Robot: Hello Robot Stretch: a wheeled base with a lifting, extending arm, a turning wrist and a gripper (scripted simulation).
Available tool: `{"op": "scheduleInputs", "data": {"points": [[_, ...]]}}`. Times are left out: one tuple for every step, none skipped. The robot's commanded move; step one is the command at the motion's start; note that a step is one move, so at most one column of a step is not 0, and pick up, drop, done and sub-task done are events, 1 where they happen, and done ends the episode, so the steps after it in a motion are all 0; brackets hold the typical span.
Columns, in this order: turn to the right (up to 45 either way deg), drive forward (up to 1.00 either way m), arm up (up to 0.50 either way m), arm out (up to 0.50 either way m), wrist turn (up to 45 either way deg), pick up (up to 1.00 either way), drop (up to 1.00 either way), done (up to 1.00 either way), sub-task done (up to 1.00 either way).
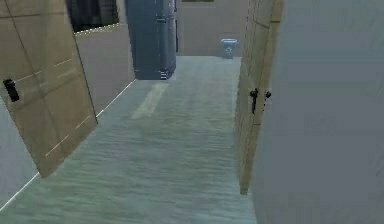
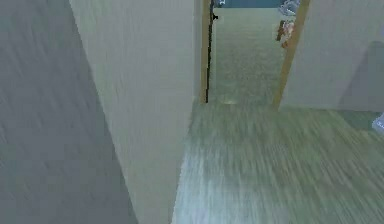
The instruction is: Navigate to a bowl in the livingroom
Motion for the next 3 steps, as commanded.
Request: {"op": "scheduleInputs", "data": {"points": [[0.0, 1.0, 0.0, 0.0, 0.0, 0.0, 0.0, 0.0, 0.0], [3.0, 0.0, 0.0, 0.0, 0.0, 0.0, 0.0, 0.0, 0.0], [-45.0, 0.0, 0.0, 0.0, 0.0, 0.0, 0.0, 0.0, 0.0]]}}
